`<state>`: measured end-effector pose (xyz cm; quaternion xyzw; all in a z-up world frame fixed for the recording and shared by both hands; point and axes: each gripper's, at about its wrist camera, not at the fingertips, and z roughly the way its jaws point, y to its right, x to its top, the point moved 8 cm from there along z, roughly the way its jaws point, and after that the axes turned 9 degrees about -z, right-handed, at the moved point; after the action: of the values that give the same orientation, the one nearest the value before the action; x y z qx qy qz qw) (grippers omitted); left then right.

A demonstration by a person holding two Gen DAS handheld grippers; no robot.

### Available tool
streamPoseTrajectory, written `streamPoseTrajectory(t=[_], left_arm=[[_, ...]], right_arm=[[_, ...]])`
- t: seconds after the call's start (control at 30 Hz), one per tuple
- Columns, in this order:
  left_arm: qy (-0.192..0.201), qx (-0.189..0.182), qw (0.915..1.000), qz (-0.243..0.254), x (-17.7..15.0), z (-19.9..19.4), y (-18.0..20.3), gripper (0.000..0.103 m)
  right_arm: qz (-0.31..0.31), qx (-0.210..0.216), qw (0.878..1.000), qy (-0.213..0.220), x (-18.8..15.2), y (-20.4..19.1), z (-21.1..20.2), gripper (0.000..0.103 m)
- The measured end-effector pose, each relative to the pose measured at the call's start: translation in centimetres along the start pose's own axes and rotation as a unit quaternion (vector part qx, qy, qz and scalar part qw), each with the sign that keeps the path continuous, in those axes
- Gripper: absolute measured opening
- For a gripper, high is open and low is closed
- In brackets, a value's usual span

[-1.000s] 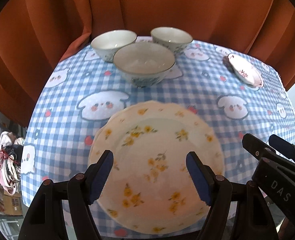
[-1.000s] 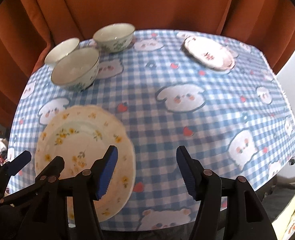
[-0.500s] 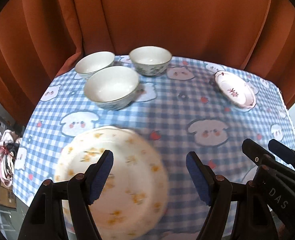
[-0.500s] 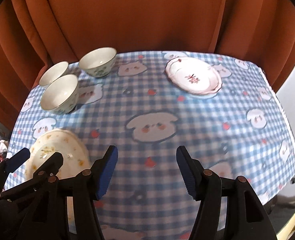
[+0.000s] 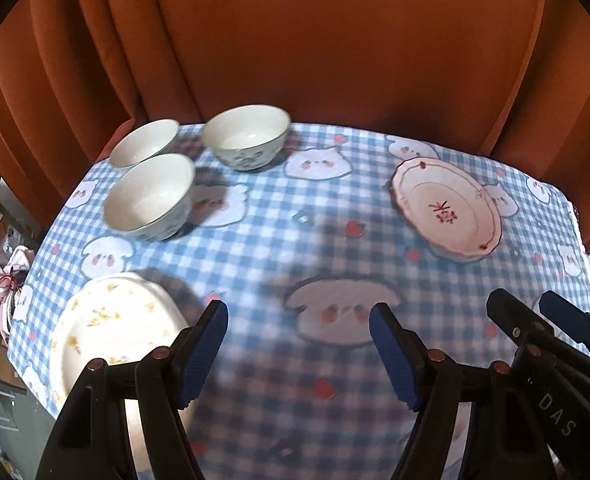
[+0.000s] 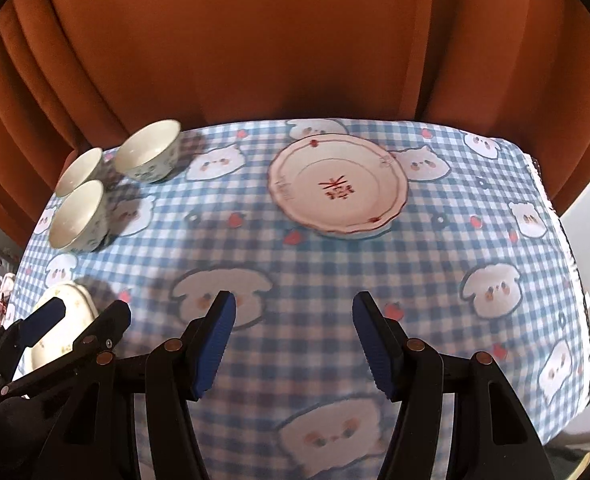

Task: Organize plates and bowls
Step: 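Move both grippers toward the red-rimmed plate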

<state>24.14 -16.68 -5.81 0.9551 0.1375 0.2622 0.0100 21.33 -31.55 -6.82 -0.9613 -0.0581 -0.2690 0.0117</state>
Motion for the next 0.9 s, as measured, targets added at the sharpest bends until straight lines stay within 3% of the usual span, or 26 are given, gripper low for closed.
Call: streamPoseTrajectory(t=[0.27, 0.53, 0.9], left_arm=[[-0.002, 0.011, 0.9999, -0.003, 2.1, 3.3, 5.5, 0.064], [0.007, 0.016, 0.9997, 0.015, 5.1, 7.2, 8.8, 0.066], [-0.037, 0.014, 0.9988, 0.029, 6.0, 14.7, 11.7, 0.066]], right_arm=[[-0.008, 0.0, 1.0, -0.003, 2.5, 5.4, 3.5, 0.065], [0.015, 0.004, 1.0, 0.001, 6.4, 9.4, 7.0, 0.065], [0.055, -0.002, 0.998, -0.026, 7.9, 12.7, 14.4, 0.065]])
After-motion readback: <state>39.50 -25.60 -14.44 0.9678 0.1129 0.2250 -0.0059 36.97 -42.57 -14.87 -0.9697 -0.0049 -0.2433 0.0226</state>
